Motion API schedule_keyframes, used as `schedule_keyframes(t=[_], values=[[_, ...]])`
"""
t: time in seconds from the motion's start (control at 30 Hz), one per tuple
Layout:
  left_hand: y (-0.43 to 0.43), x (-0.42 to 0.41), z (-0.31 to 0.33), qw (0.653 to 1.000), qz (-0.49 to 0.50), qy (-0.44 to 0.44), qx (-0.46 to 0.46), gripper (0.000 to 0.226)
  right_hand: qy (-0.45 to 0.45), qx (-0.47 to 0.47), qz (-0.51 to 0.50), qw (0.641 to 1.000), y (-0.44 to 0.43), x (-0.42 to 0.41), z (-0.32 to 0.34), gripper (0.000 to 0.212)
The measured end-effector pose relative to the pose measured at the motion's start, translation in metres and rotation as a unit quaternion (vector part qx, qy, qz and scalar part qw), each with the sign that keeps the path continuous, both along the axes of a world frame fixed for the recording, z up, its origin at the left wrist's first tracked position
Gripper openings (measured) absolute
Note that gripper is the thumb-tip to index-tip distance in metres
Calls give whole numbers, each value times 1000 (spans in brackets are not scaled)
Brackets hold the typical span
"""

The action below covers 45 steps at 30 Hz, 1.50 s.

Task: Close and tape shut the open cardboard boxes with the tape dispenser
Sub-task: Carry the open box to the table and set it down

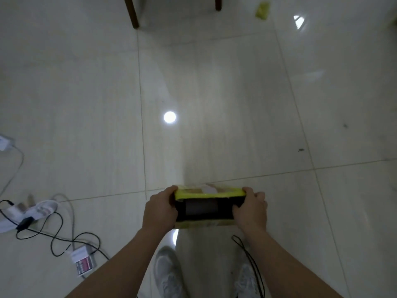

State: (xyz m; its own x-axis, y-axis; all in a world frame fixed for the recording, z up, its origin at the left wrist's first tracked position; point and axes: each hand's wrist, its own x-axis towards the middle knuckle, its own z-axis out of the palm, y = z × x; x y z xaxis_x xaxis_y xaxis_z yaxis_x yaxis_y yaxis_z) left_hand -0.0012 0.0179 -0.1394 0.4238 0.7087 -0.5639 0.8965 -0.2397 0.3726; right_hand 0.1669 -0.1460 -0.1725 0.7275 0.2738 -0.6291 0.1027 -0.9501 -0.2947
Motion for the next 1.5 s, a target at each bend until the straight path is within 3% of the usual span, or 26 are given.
schedule_keyframes(t=[0.2, 0.37, 0.57, 0.77, 0.87, 1.1, 1.3, 1.5], values=[[26, -3, 128, 997, 5, -58, 49, 56, -54, 77, -3, 996, 31, 12, 133, 54], [35, -10, 258, 994, -22, -88, 69, 51, -89, 115, -12, 989, 41, 7, 261, 69], [39, -43, 402, 992, -70, -48, 92, 55, -123, 89, 164, 975, 56, -20, 415, 70], [53, -90, 518, 984, -33, -82, 155, 44, -136, 139, 183, 964, 79, -50, 534, 70], [70, -105, 557, 979, -20, -78, 187, 44, -129, 166, 191, 959, 102, -62, 574, 78], [117, -125, 607, 969, 16, -69, 236, 43, -155, 160, 254, 941, 161, -70, 631, 64], [177, -116, 622, 966, 38, -78, 242, 29, -156, 213, 281, 923, 225, -58, 648, 45], [246, -91, 644, 959, 69, -116, 251, 25, -149, 264, 307, 902, 304, -19, 659, 47]])
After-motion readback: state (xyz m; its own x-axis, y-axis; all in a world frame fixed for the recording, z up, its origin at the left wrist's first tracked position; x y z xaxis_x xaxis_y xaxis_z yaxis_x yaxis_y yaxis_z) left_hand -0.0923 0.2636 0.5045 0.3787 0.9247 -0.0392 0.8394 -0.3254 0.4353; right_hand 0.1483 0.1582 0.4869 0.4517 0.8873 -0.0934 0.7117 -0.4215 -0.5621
